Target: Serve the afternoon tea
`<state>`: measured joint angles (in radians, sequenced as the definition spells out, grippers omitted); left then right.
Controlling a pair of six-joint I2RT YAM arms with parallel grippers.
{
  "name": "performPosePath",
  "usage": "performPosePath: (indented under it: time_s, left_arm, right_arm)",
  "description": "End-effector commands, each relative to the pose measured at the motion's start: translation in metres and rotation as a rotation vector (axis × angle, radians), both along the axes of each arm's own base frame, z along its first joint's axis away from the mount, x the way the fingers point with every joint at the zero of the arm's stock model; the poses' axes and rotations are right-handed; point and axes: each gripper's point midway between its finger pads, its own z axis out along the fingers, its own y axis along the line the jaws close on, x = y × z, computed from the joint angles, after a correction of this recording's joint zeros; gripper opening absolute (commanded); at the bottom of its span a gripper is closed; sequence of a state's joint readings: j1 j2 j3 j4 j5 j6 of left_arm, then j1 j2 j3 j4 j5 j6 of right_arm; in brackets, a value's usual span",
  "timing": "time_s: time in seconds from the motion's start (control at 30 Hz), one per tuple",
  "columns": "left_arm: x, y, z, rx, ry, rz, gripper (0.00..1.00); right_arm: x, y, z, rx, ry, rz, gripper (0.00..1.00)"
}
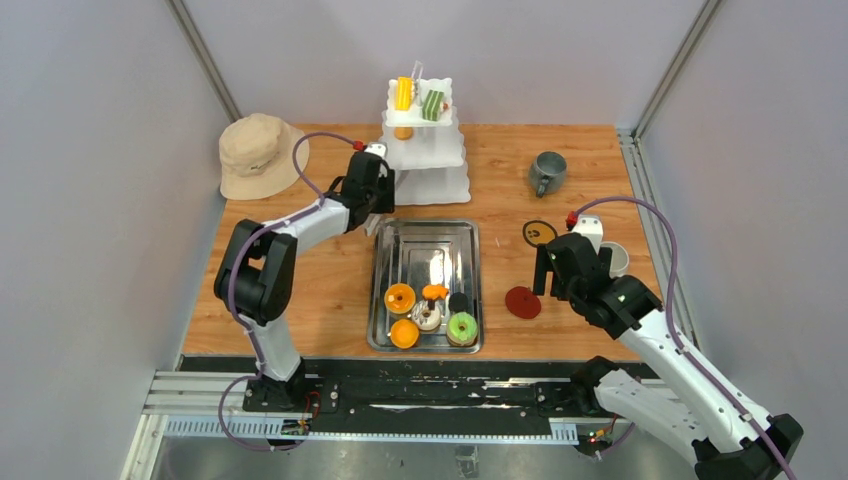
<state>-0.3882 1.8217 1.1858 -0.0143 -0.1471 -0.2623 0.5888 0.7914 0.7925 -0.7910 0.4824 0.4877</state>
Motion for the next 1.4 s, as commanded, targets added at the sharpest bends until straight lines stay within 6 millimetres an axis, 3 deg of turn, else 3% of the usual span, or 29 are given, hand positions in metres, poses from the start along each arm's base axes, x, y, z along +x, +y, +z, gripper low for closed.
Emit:
performPosePath:
  time_s: [0.0, 0.23, 0.53, 0.63, 0.83, 1.17, 1.37]
  left_arm:
    - [-0.013, 0.004, 0.026, -0.034, -0.039, -0.012, 0.50]
    - [-0.068, 0.013, 0.030, -0.026, 0.043, -0.090, 0.47]
    - [-0.166, 0.029, 0.047, -0.024, 0.125, -0.160, 0.47]
    - [-0.199, 0.029, 0.060, -0.020, 0.149, -0.201, 0.48]
    - [-0.254, 0.025, 0.066, -0.091, 0.257, -0.212, 0.47]
    - [-0.307, 0.018, 0.062, -0.153, 0.380, -0.208, 0.47]
    - [-0.324, 0.032, 0.064, -0.162, 0.401, -0.160, 0.47]
  right_arm:
    - [-0.003, -0.001, -0.007, -0.004, 0.016, -0.012, 0.87]
    - [0.000, 0.004, -0.010, 0.008, 0.020, 0.001, 0.87]
    - [0.007, 0.011, -0.013, 0.005, 0.025, 0.025, 0.87]
    - [0.009, 0.012, -0.013, 0.001, 0.027, 0.028, 0.87]
    - [0.012, 0.019, -0.018, 0.014, 0.036, 0.051, 0.87]
    - [0.017, 0.030, -0.023, 0.026, 0.061, 0.085, 0.86]
    - [0.020, 0.037, -0.027, 0.037, 0.071, 0.098, 0.87]
